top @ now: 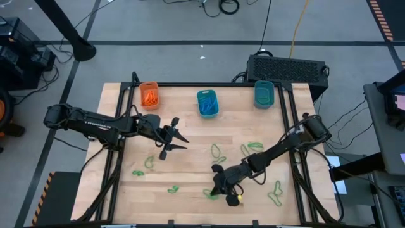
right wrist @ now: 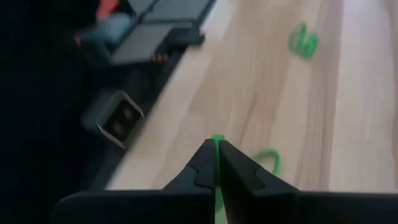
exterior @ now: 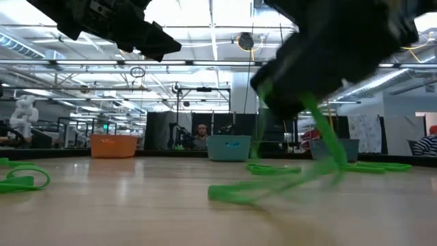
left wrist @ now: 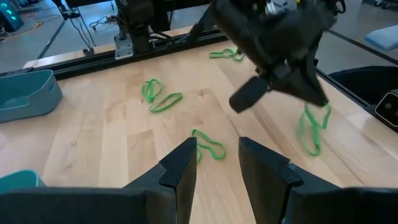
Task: Sort rubber bands into baskets
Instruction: Put the green rubber band into the dark blue bin
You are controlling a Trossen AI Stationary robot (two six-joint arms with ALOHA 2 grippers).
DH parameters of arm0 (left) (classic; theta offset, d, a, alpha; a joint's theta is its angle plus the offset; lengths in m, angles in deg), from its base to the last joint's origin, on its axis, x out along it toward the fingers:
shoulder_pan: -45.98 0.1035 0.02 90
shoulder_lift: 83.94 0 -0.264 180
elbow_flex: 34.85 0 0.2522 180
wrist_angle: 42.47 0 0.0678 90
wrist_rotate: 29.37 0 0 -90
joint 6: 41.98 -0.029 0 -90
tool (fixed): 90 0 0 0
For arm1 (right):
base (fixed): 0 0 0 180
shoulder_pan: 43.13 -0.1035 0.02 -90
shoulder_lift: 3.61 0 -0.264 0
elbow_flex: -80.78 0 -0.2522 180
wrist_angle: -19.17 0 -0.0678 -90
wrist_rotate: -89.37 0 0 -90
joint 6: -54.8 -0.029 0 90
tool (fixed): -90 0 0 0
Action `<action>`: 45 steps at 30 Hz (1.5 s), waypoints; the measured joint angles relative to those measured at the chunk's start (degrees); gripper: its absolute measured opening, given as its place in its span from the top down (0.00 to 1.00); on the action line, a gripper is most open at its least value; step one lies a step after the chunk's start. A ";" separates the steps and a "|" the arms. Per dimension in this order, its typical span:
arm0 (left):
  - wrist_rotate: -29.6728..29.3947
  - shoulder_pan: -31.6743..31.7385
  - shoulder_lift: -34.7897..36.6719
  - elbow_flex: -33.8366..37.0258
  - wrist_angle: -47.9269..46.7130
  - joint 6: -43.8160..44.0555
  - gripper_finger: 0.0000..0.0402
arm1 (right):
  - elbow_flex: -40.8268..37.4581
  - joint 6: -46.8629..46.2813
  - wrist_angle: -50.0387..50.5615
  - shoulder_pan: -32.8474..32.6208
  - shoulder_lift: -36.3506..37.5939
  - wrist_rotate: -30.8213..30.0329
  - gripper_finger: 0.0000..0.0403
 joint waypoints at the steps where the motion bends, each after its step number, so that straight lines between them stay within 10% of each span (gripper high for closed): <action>1: 0.00 0.00 0.00 0.00 0.00 0.02 0.68 | 0.00 -1.33 -0.10 0.19 0.96 0.00 0.99; 9: -0.02 0.00 0.00 0.00 0.00 0.06 0.68 | 0.00 -6.67 4.21 2.50 10.03 1.85 1.00; 22: -0.05 -0.11 -0.95 -0.09 -0.11 1.69 0.68 | 0.00 -0.18 35.69 11.01 26.96 -11.98 1.00; 34: -11.38 0.06 1.63 0.00 -20.51 7.60 0.68 | 0.00 -5.23 68.53 30.09 32.55 -29.67 1.00; 45: -15.96 5.82 2.72 2.02 -20.74 5.96 0.68 | 0.00 -0.33 68.37 53.39 32.26 -33.66 1.00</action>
